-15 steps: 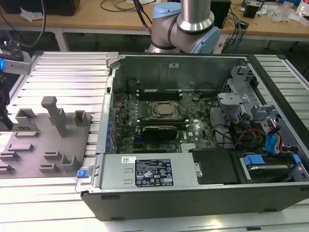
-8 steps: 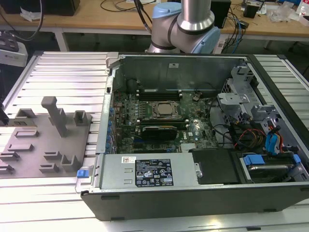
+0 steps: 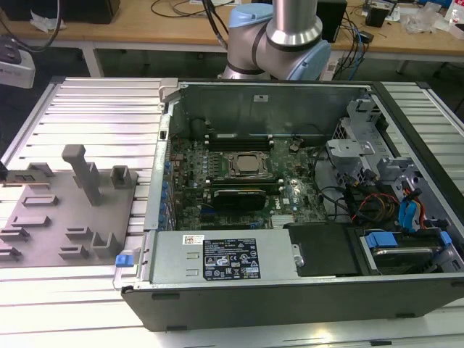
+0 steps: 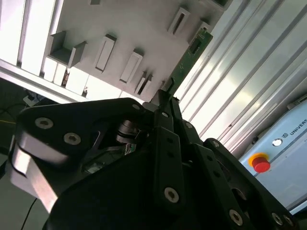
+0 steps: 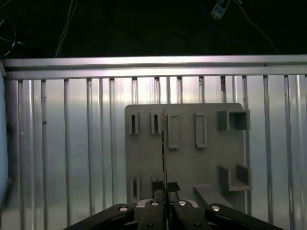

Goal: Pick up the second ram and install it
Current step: 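Pick up the second ram and move it above second insertion slot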

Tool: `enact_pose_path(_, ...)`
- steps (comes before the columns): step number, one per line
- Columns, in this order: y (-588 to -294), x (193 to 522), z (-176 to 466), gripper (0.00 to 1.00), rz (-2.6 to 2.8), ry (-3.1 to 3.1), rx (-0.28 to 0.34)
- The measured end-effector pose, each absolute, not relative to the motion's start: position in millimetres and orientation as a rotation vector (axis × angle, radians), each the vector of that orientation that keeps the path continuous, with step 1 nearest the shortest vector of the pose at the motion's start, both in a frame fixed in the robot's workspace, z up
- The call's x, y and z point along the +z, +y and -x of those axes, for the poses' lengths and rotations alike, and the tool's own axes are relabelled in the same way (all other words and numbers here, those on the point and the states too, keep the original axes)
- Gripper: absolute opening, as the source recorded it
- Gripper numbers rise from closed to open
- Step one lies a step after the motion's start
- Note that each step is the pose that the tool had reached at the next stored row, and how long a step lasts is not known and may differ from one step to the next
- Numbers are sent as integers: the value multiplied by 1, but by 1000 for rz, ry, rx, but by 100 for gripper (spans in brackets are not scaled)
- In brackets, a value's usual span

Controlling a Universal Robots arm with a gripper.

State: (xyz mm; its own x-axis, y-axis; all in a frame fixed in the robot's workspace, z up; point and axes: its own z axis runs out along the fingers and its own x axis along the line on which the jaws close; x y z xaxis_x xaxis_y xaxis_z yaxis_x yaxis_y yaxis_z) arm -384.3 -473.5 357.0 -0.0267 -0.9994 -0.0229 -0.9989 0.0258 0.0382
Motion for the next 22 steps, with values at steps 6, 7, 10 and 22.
enact_pose_path(6,-472,374,384,13,-2184,-2243,-68)
enact_pose_path(7,-468,378,384,13,-2184,-2243,-68)
enact_pose_path(10,-460,382,384,13,-2184,-2242,-70)
enact_pose_path(22,-437,427,384,13,-2185,-2243,-73)
